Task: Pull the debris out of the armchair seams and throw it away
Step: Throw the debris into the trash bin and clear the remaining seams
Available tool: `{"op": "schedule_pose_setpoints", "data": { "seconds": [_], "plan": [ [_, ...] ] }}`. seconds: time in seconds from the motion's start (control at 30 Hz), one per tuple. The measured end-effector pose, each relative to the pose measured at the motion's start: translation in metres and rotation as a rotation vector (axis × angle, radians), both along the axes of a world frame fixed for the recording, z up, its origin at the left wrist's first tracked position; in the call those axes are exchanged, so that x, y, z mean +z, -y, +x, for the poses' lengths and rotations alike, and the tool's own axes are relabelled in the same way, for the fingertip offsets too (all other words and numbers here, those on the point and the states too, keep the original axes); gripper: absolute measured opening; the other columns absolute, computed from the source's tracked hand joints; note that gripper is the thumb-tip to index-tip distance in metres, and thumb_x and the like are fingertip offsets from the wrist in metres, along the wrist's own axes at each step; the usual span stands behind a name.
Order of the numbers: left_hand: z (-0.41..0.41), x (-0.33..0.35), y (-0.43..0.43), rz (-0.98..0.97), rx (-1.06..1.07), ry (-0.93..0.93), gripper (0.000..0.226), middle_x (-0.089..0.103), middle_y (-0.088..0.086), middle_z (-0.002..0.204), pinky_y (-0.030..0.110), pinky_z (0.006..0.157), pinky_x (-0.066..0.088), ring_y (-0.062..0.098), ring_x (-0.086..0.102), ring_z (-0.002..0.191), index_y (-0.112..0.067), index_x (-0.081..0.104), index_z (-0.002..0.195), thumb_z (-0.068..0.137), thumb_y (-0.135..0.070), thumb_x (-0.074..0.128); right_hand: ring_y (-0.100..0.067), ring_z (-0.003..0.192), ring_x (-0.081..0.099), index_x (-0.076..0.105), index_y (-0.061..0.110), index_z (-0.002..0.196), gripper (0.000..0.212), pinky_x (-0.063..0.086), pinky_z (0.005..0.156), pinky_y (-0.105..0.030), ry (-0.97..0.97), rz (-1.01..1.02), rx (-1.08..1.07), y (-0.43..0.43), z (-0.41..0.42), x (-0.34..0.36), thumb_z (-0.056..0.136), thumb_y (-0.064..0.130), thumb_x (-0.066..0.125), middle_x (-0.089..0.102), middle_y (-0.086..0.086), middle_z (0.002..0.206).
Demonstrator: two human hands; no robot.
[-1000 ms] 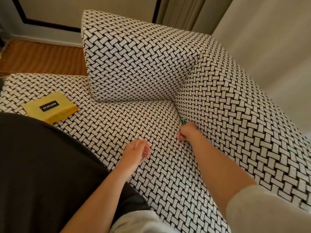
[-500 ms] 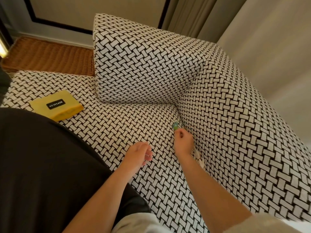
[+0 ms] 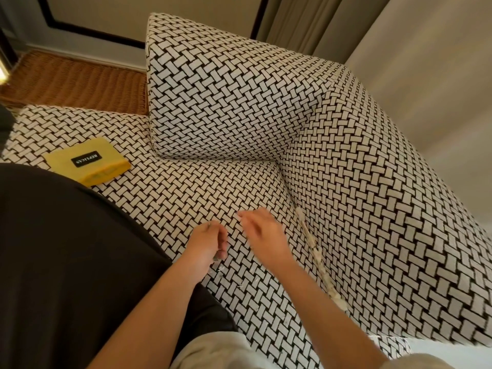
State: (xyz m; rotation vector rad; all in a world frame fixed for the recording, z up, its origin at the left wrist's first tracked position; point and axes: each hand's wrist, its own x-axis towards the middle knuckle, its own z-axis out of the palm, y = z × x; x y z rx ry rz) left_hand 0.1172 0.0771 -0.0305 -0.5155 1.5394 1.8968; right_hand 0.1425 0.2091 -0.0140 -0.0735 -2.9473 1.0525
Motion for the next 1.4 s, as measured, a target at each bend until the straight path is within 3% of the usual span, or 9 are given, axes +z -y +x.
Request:
{"op": "schedule_pose_setpoints", "data": {
  "seconds": [0.07, 0.17, 0.33, 0.63, 0.8, 1.0, 1.13, 1.33, 1.4],
  "plan": [
    [0.0, -0.002, 0.001, 0.015, 0.009, 0.026, 0.03, 0.04, 0.001, 0.061, 0.019, 0.038, 0.026, 0.01, 0.03, 0.045, -0.008, 0.051, 0.077, 0.1, -0.014, 0.032, -0.003, 0.049, 0.04, 0.046, 0.016, 0.133, 0.036, 0.037, 0.043, -0.012, 0.098, 0.081, -0.229, -0.032, -0.019, 0.002, 0.098, 0.021, 0.041, 0.053, 0.005, 0.071],
    [0.001, -0.001, 0.002, 0.001, -0.019, 0.038, 0.03, 0.033, -0.002, 0.055, 0.017, 0.031, 0.02, 0.008, 0.023, 0.041, -0.008, 0.049, 0.076, 0.1, -0.016, 0.033, -0.017, 0.068, 0.056, 0.038, 0.01, 0.134, 0.038, 0.05, 0.06, -0.029, 0.292, 0.331, -0.419, -0.078, -0.037, -0.002, 0.097, 0.02, 0.036, 0.061, -0.007, 0.088],
    [-0.001, 0.002, 0.005, 0.011, -0.034, 0.099, 0.029, 0.031, -0.004, 0.051, 0.018, 0.031, 0.017, 0.009, 0.02, 0.04, -0.011, 0.045, 0.076, 0.099, -0.025, 0.035, -0.026, 0.098, 0.057, 0.032, 0.016, 0.137, 0.046, 0.049, 0.079, -0.037, 0.574, 0.727, -0.313, -0.104, -0.048, -0.018, 0.091, 0.01, 0.037, 0.058, -0.009, 0.112],
    [0.0, 0.005, 0.009, 0.037, -0.021, 0.101, 0.03, 0.033, -0.004, 0.053, 0.016, 0.029, 0.017, 0.007, 0.021, 0.035, -0.012, 0.046, 0.073, 0.099, -0.023, 0.036, -0.023, 0.097, 0.056, 0.05, 0.007, 0.123, 0.035, 0.05, 0.09, -0.038, 0.84, 0.787, -0.192, -0.105, -0.073, -0.014, 0.089, 0.004, 0.041, 0.057, -0.007, 0.11],
    [0.0, 0.005, 0.012, 0.074, 0.004, 0.107, 0.03, 0.033, -0.004, 0.052, 0.014, 0.029, 0.016, 0.007, 0.021, 0.035, -0.012, 0.046, 0.071, 0.097, -0.019, 0.035, -0.019, 0.082, 0.054, 0.056, 0.006, 0.107, 0.022, 0.052, 0.075, -0.029, 0.708, 0.808, -0.224, -0.103, -0.066, -0.013, 0.089, 0.003, 0.044, 0.054, -0.004, 0.09],
    [0.0, 0.006, 0.008, 0.085, -0.085, 0.091, 0.037, 0.034, -0.005, 0.051, 0.019, 0.035, 0.017, 0.007, 0.022, 0.037, -0.012, 0.047, 0.069, 0.097, -0.034, 0.039, -0.017, 0.076, 0.056, 0.057, 0.006, 0.099, 0.018, 0.049, 0.064, -0.028, 0.339, 0.451, -0.257, -0.079, -0.046, 0.016, 0.096, 0.011, 0.039, 0.056, -0.005, 0.089],
    [0.004, 0.007, 0.008, 0.106, -0.139, 0.174, 0.042, 0.038, -0.004, 0.057, 0.017, 0.034, 0.019, 0.006, 0.026, 0.04, -0.011, 0.051, 0.084, 0.094, -0.05, 0.039, -0.006, 0.056, 0.039, 0.056, 0.02, 0.092, 0.018, 0.033, 0.048, -0.013, 0.467, -0.069, -0.081, -0.027, -0.018, 0.044, 0.099, 0.02, 0.039, 0.052, 0.004, 0.077],
    [0.007, 0.008, 0.007, 0.113, -0.246, 0.108, 0.049, 0.054, 0.006, 0.079, 0.017, 0.035, 0.026, 0.005, 0.037, 0.043, -0.018, 0.057, 0.105, 0.092, -0.058, 0.033, -0.001, 0.083, 0.052, 0.061, 0.017, 0.094, 0.012, 0.043, 0.077, -0.018, 0.287, -0.121, 0.11, 0.026, 0.006, 0.028, 0.095, 0.021, 0.049, 0.058, 0.011, 0.091],
    [0.005, 0.007, 0.008, 0.065, -0.192, 0.063, 0.045, 0.048, 0.001, 0.064, 0.018, 0.035, 0.026, 0.006, 0.036, 0.042, -0.016, 0.061, 0.106, 0.095, -0.052, 0.035, 0.009, 0.071, 0.053, 0.058, 0.018, 0.106, 0.015, 0.044, 0.067, -0.013, 0.26, -0.12, 0.103, 0.026, 0.009, 0.025, 0.093, 0.019, 0.051, 0.058, 0.011, 0.096]
  ]
}}
